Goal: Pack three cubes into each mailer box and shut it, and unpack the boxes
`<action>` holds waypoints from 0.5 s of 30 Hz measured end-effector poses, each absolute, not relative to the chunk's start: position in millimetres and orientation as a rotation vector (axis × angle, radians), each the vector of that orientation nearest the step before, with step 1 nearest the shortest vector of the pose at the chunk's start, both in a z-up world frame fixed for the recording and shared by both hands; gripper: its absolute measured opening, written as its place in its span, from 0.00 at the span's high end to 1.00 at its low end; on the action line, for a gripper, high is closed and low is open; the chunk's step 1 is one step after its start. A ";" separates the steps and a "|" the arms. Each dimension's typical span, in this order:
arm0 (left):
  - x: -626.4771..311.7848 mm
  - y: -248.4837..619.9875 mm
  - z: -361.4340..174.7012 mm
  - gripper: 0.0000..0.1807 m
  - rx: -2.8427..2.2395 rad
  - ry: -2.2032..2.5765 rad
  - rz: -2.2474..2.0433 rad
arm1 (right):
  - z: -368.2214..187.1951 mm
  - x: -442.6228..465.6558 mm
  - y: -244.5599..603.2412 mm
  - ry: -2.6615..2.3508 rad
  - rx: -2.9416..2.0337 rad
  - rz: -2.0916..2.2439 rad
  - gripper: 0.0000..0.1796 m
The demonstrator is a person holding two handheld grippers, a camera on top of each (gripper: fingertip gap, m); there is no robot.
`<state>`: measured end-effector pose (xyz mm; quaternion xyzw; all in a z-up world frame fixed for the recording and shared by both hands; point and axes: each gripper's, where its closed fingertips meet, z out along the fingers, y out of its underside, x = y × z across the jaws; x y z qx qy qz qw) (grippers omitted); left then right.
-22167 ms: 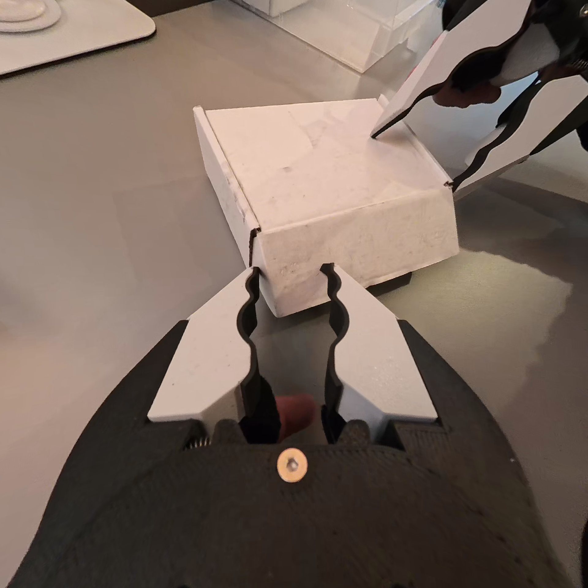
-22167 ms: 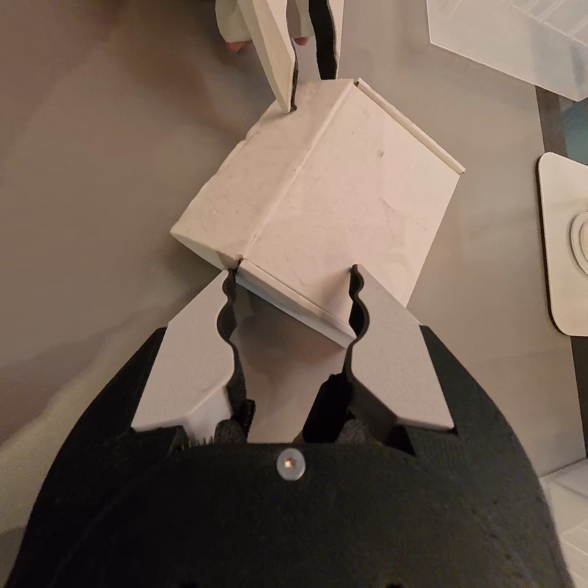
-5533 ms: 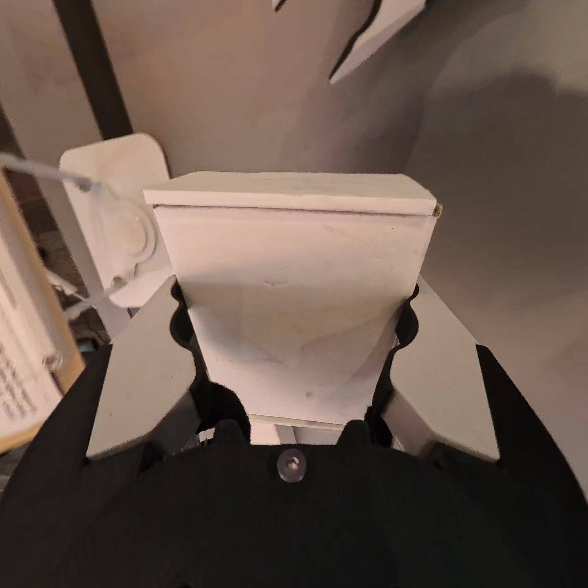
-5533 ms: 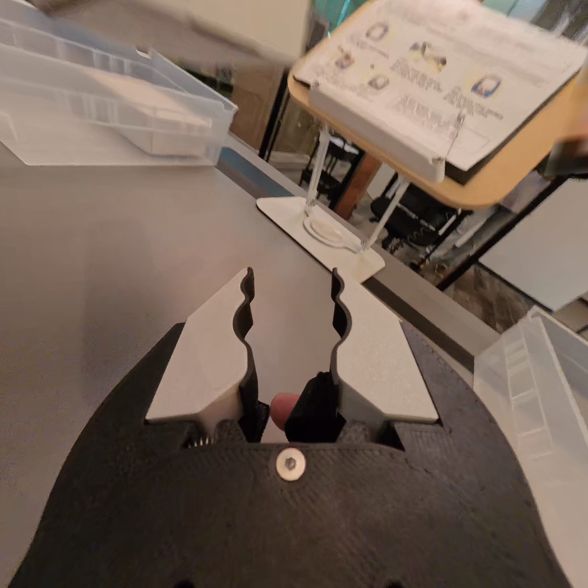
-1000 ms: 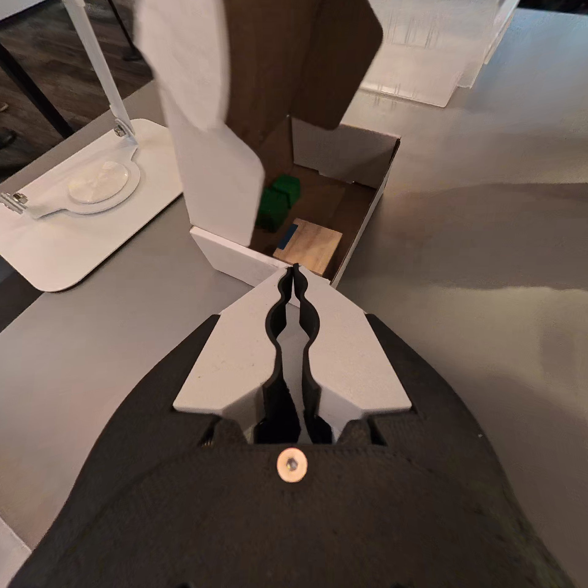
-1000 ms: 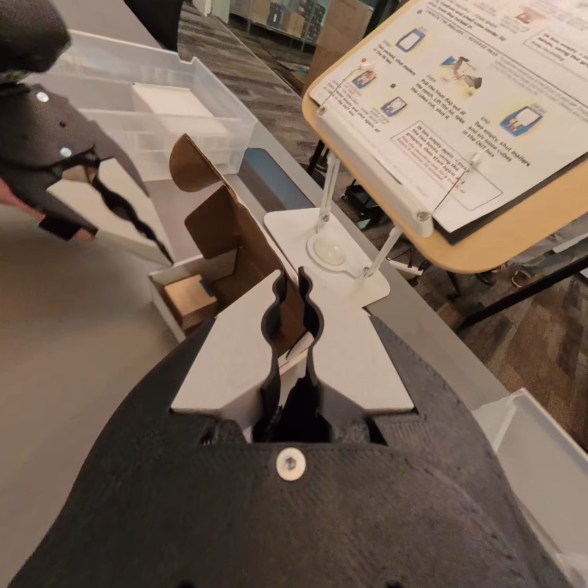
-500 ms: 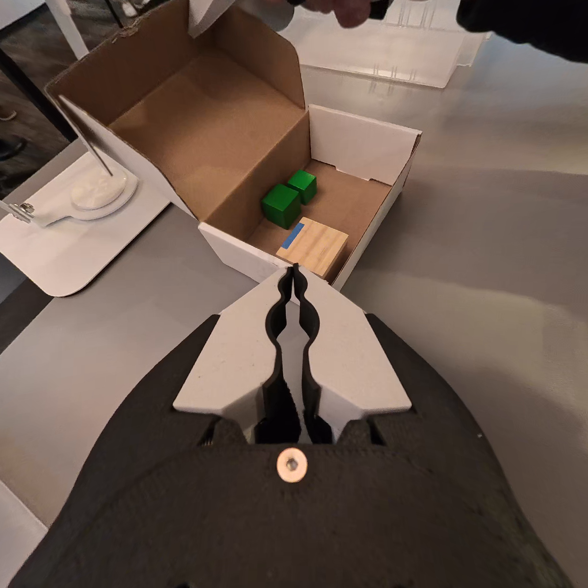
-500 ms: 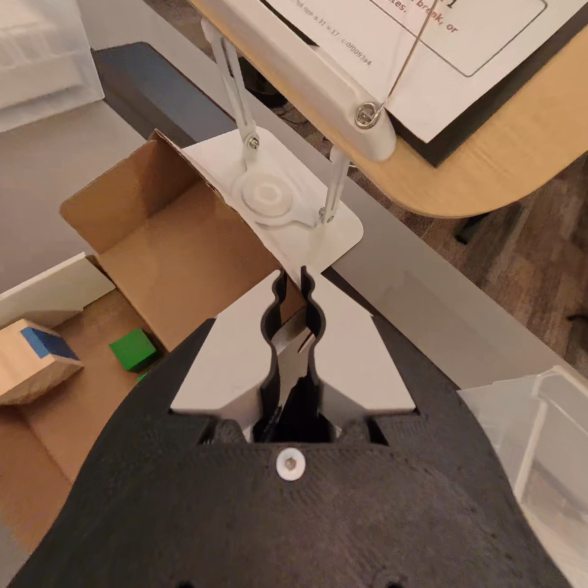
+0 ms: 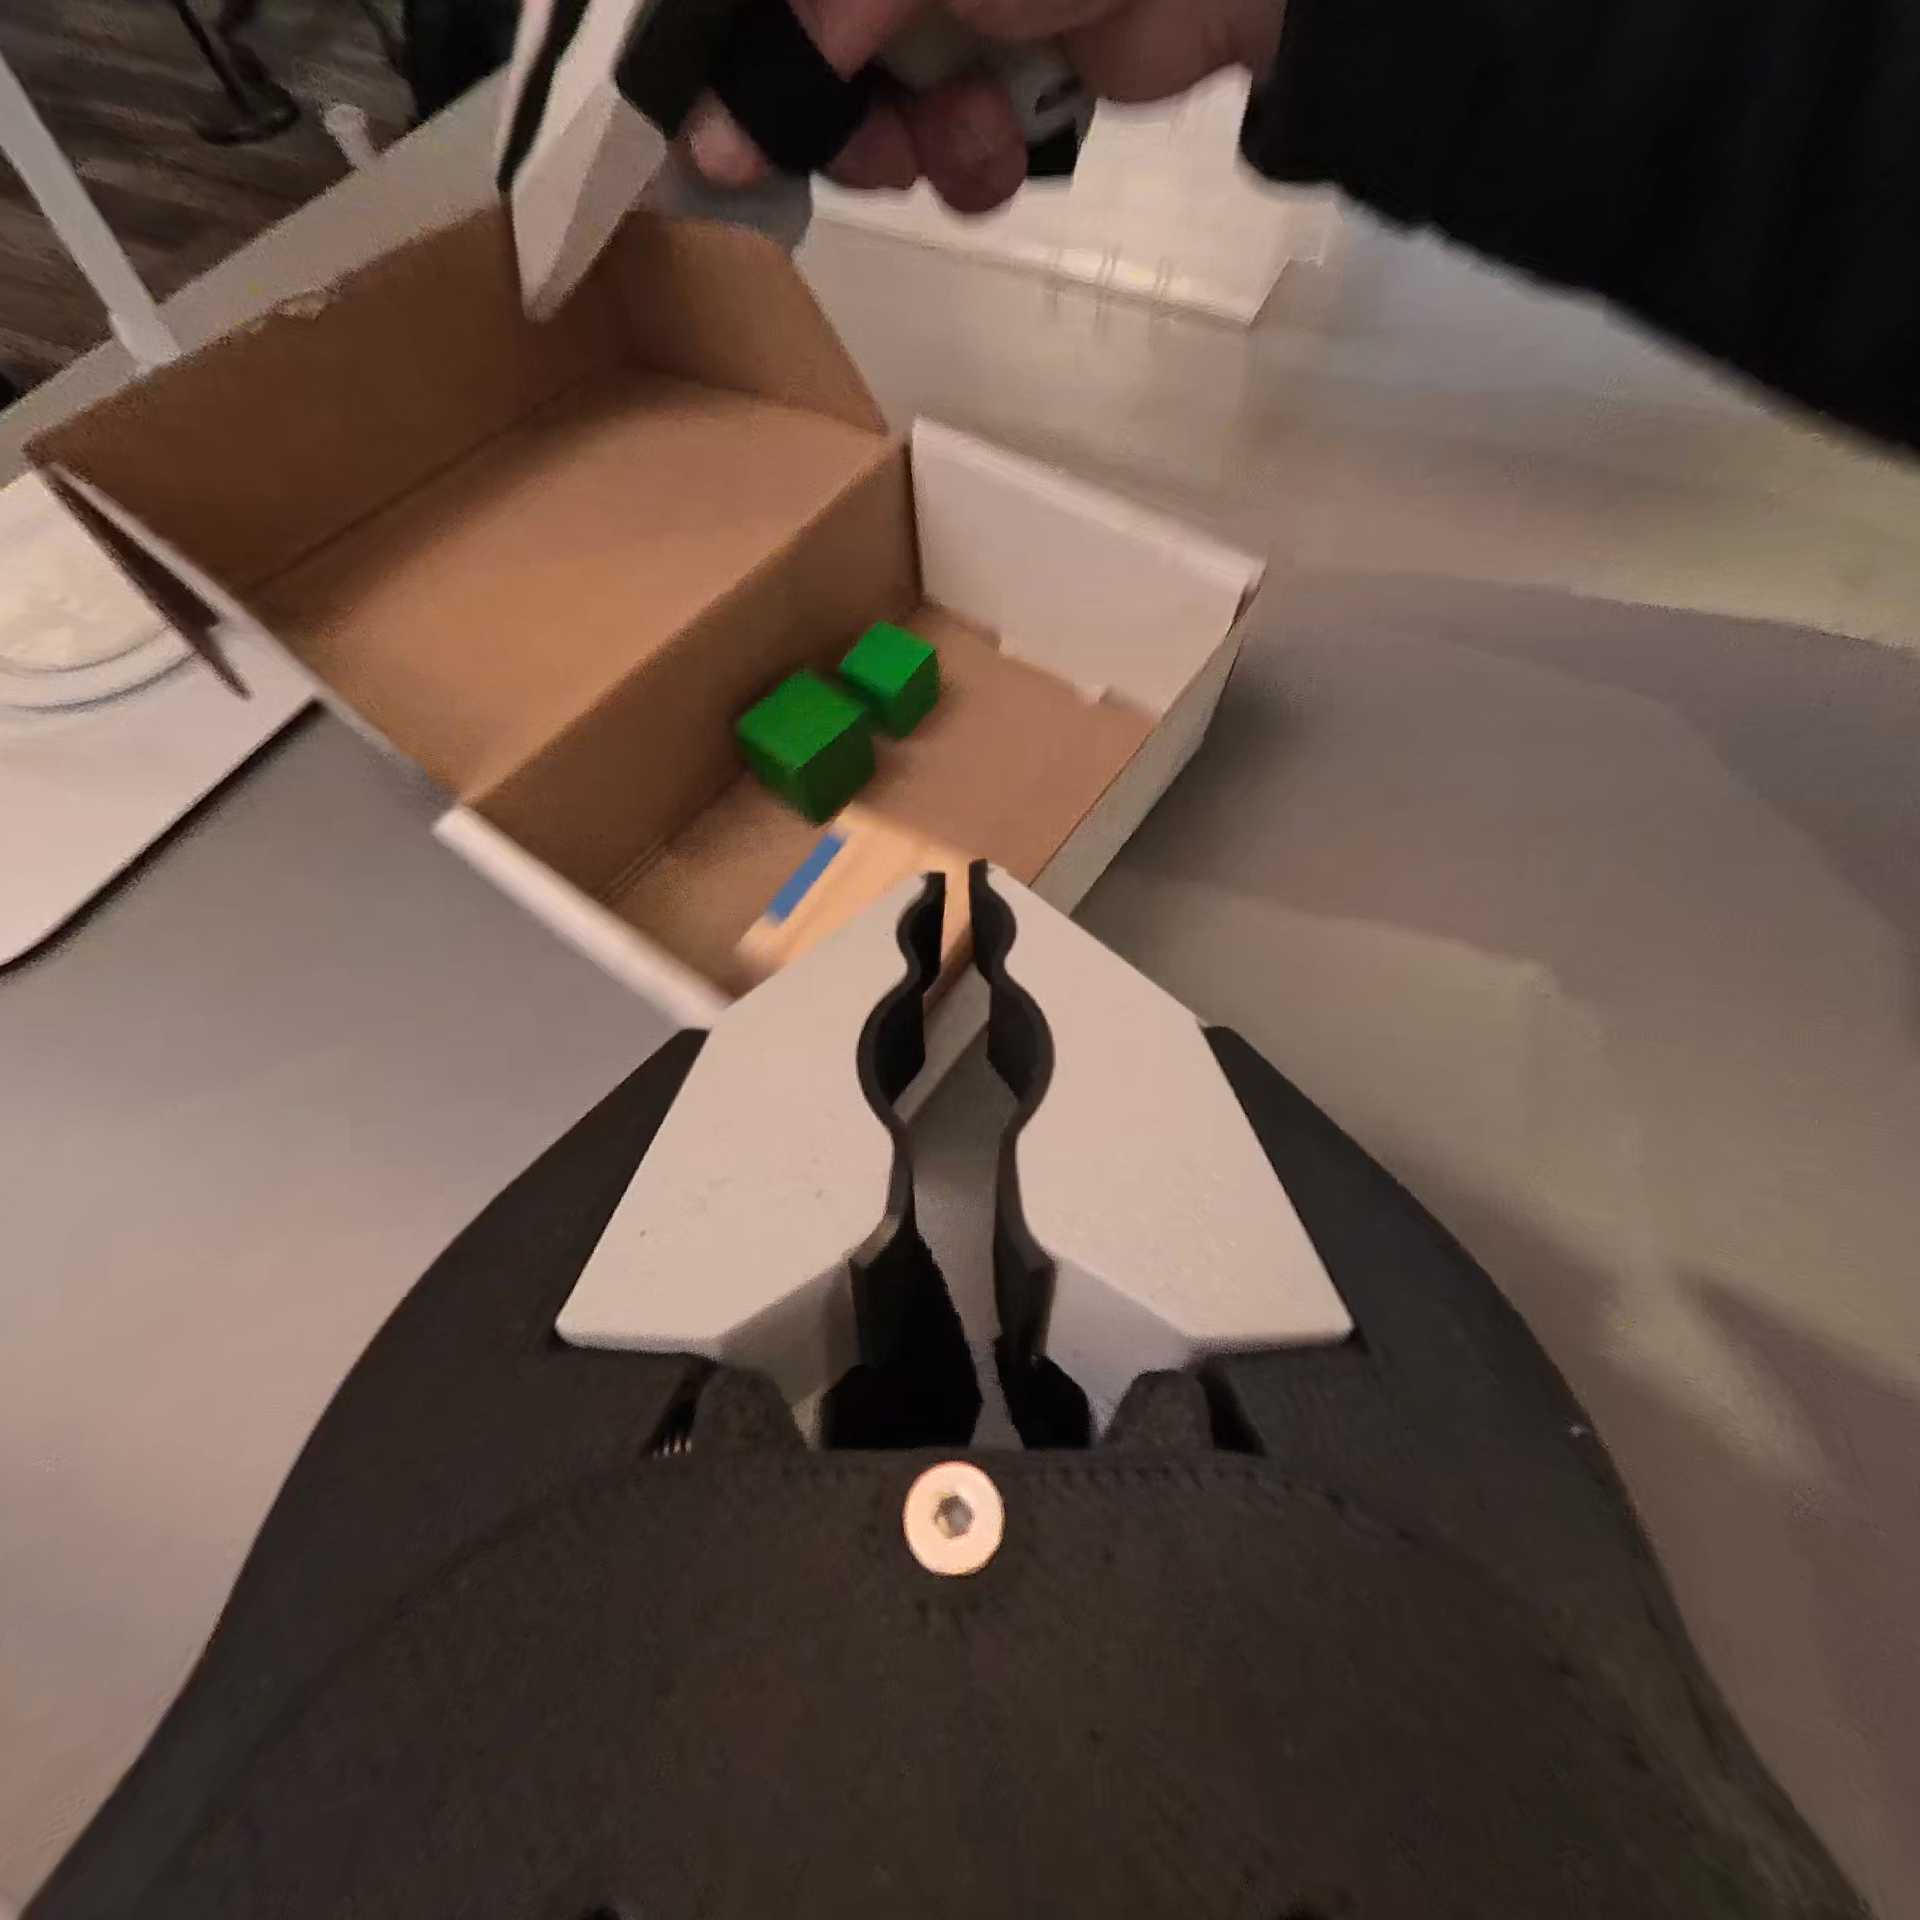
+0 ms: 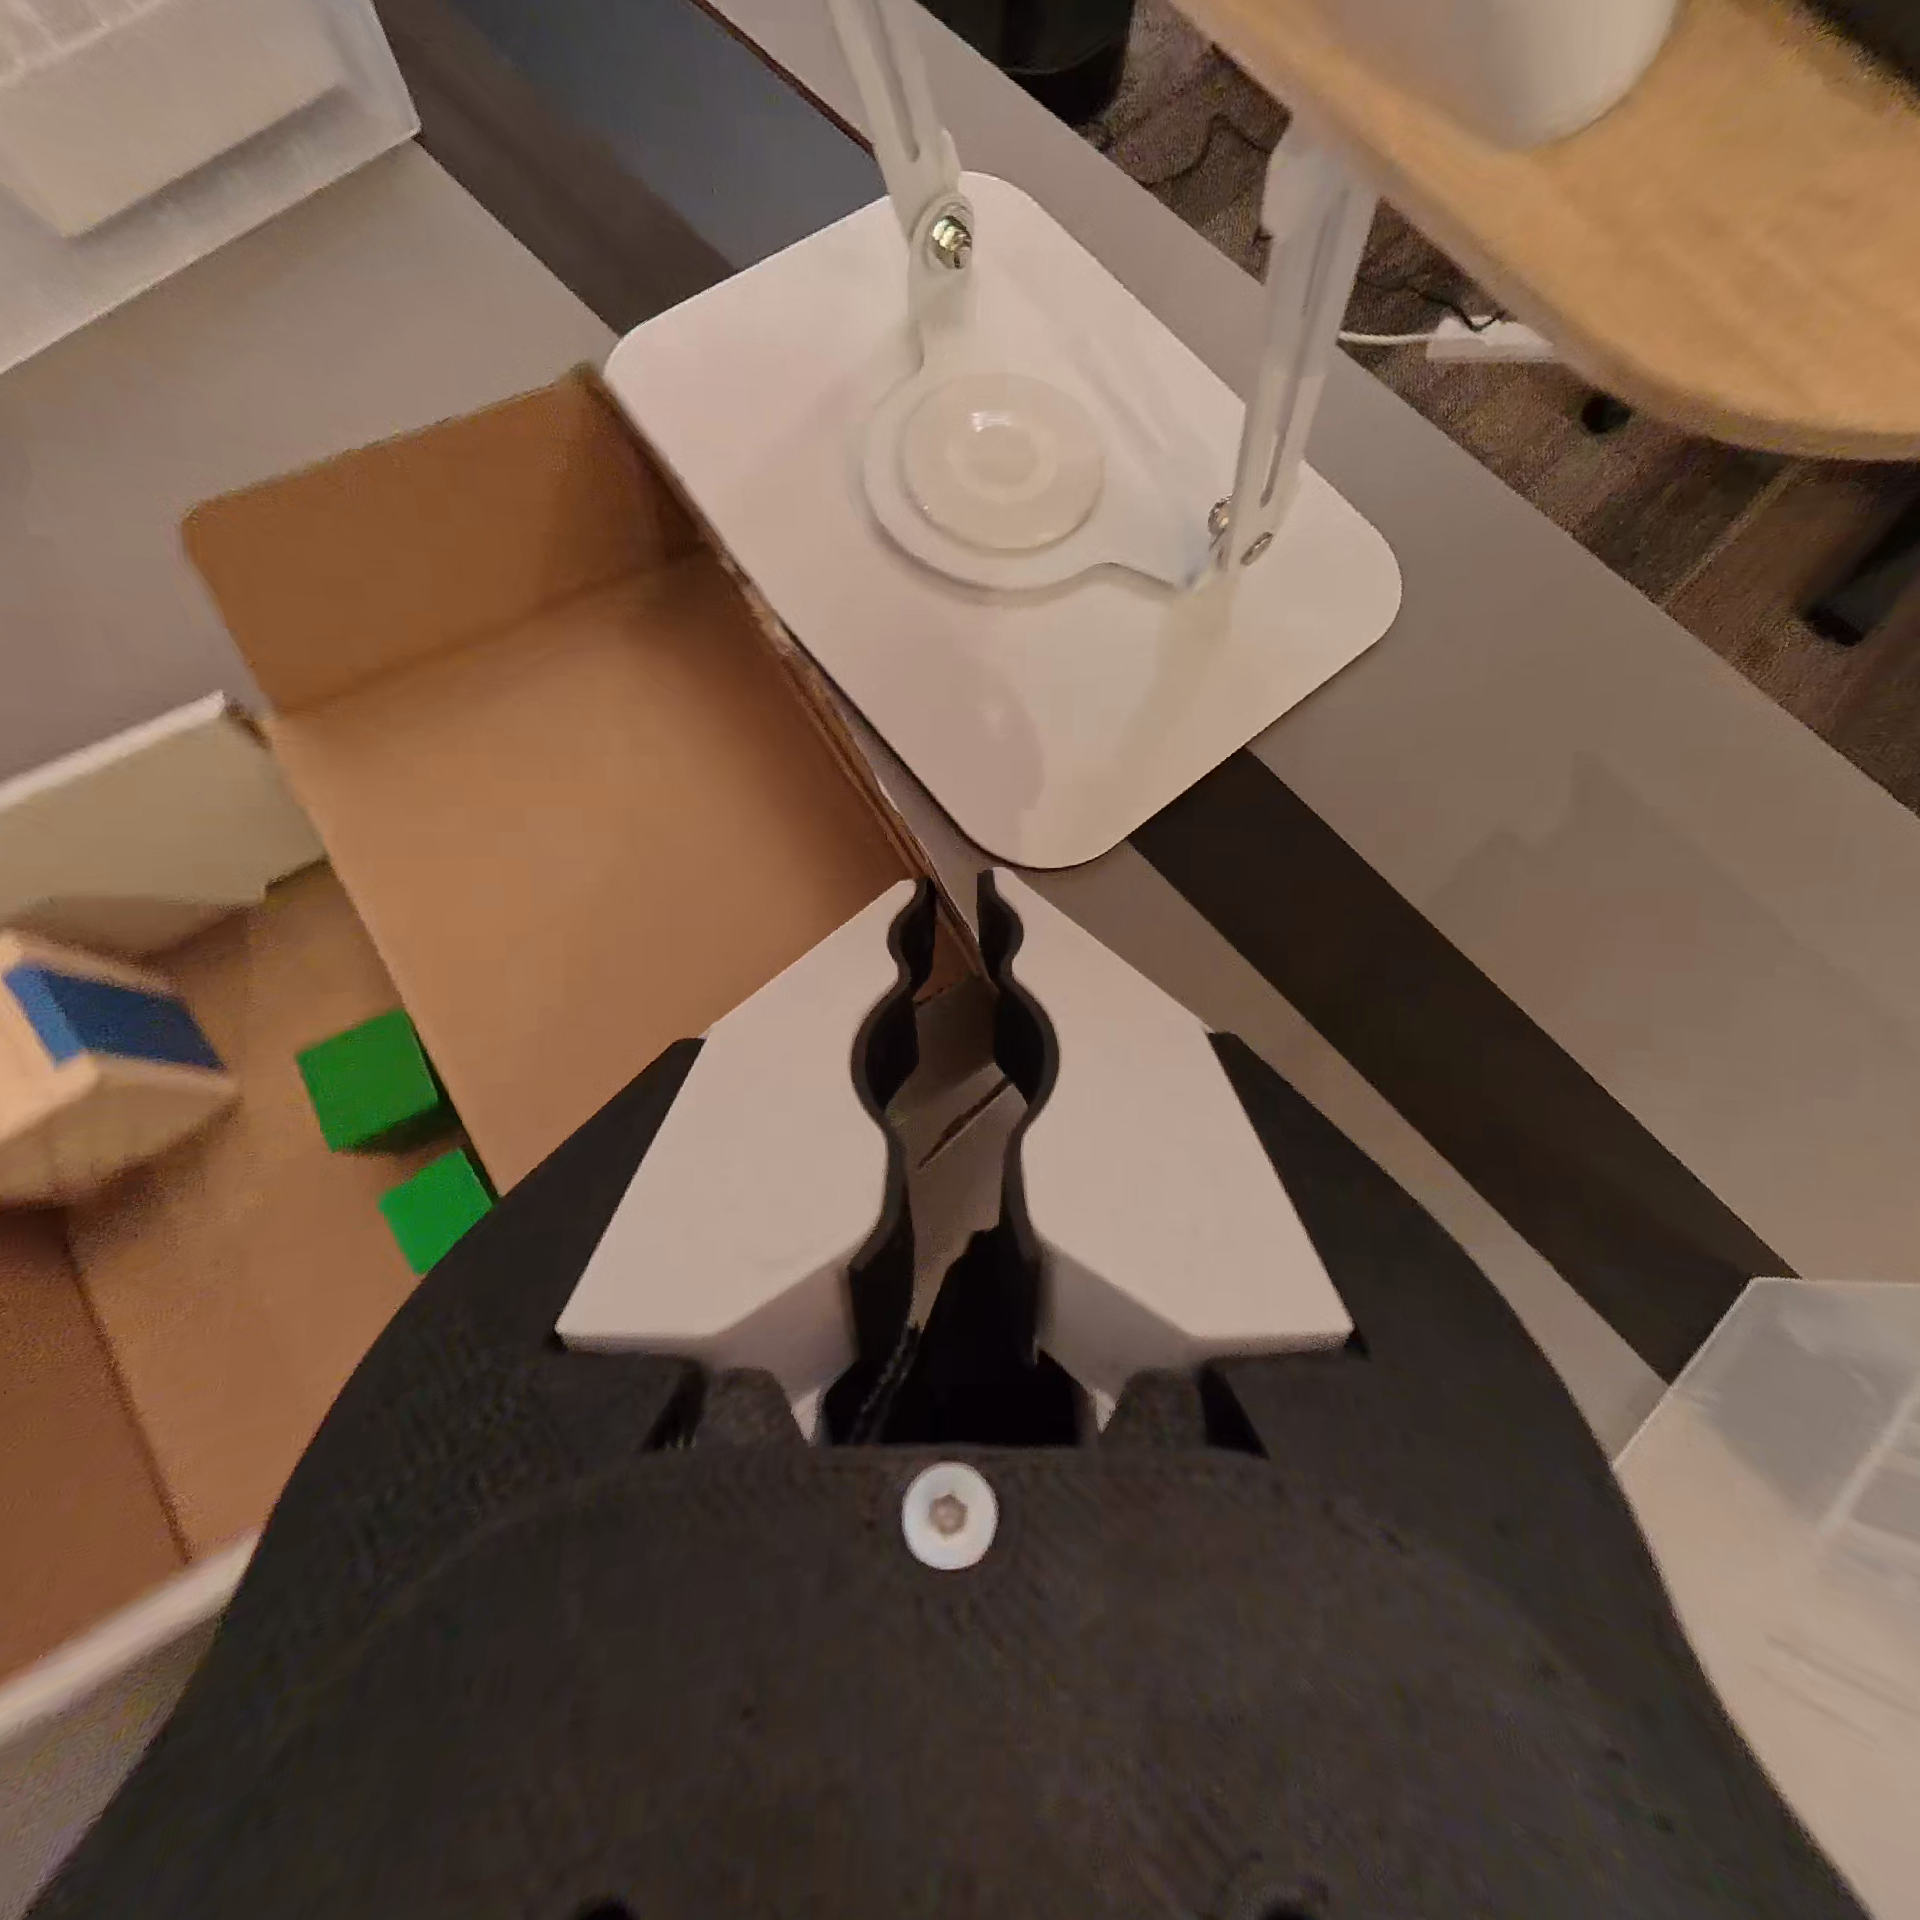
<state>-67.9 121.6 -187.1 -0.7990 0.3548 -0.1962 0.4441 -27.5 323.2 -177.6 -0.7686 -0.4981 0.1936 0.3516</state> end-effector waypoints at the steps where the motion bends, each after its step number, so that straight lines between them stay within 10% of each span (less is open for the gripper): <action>1: -63.0 120.1 -178.6 0.98 -1.948 0.842 -0.578 | -177.5 -27.5 319.7 -1.290 -1.974 0.516 0.97; 15: -140.1 224.0 -175.6 0.76 -2.243 0.713 -0.117 | -171.2 -18.4 302.5 -1.357 -1.869 0.523 1.00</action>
